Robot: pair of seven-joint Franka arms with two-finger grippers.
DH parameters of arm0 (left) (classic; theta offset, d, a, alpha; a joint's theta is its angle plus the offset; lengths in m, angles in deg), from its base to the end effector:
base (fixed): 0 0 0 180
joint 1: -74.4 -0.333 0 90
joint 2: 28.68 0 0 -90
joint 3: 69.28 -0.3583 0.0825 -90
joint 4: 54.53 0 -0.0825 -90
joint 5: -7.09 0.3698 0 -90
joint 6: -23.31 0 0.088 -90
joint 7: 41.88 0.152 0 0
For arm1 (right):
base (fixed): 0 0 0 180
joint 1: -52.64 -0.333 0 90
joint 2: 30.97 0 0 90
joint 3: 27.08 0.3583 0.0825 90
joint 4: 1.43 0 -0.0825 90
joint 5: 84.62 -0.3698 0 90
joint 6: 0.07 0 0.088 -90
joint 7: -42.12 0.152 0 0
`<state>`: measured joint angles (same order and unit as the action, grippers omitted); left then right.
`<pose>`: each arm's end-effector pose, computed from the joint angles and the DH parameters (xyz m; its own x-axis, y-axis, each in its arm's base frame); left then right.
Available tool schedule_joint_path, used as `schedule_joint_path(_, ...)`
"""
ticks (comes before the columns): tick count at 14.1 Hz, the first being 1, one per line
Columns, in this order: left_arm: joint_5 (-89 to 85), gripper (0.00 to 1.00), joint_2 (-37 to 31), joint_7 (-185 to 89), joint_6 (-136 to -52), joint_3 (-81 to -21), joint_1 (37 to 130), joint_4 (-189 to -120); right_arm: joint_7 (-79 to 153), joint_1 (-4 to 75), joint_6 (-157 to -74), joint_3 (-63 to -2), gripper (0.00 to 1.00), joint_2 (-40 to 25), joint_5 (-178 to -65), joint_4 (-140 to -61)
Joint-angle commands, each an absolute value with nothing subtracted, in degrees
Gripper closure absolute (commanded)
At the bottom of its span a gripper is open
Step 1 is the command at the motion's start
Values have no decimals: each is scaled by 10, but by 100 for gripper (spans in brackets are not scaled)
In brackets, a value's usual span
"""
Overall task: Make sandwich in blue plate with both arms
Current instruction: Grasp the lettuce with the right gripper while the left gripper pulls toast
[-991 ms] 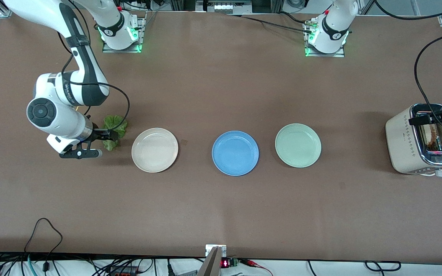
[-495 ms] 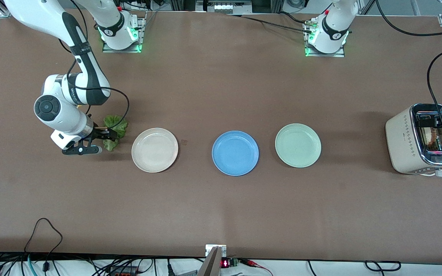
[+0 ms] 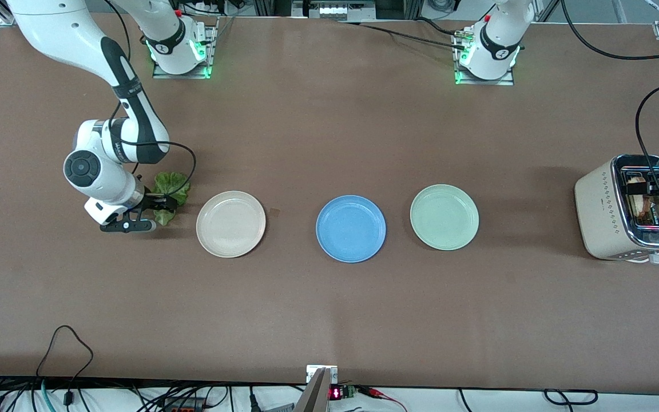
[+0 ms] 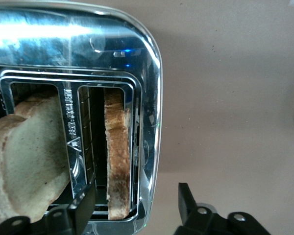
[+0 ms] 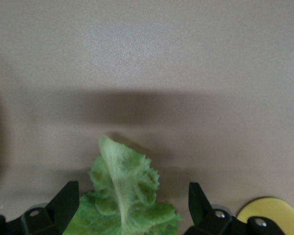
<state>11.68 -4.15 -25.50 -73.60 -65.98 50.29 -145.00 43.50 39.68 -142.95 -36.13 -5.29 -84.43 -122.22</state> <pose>0.5838 0.2384 0.3719 0.9492 0.0471 -0.3111 0.0628 -0.9972 0.0407 0.5803 0.0397 0.2034 0.9967 0.0581 -0.0561 0.0621 -0.9955 0.0714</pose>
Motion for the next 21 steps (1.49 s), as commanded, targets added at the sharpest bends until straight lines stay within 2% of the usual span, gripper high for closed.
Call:
schedule_joint_path(1,124,27,-28,-241,-730,-655,493,-1440,427,402,-1439,-358,12,-46,-844,-1218)
schedule_joint_path(2,124,31,-28,-241,-730,-655,491,-1440,427,402,-1439,-358,17,-44,-844,-1215)
schedule_joint_path(6,124,75,-24,-248,-728,-655,485,-1440,427,401,-1439,-358,43,-35,-845,-1212)
schedule_joint_path(9,124,98,-24,-242,-728,-655,481,-1441,427,399,-1443,-358,62,-29,-845,-1212)
schedule_joint_path(12,124,99,-32,-188,-707,-655,477,-1430,427,398,-1442,-358,88,-30,-845,-1211)
schedule_joint_path(15,124,99,-41,-143,-665,-655,477,-1361,426,399,-1437,-358,99,-30,-845,-1203)
schedule_joint_path(18,118,99,-41,-144,-523,-643,490,-1262,425,399,-1429,-358,100,-35,-845,-1198)
schedule_joint_path(21,122,99,-43,-156,-453,-636,555,-1210,424,401,-1365,-358,100,-48,-845,-1161)
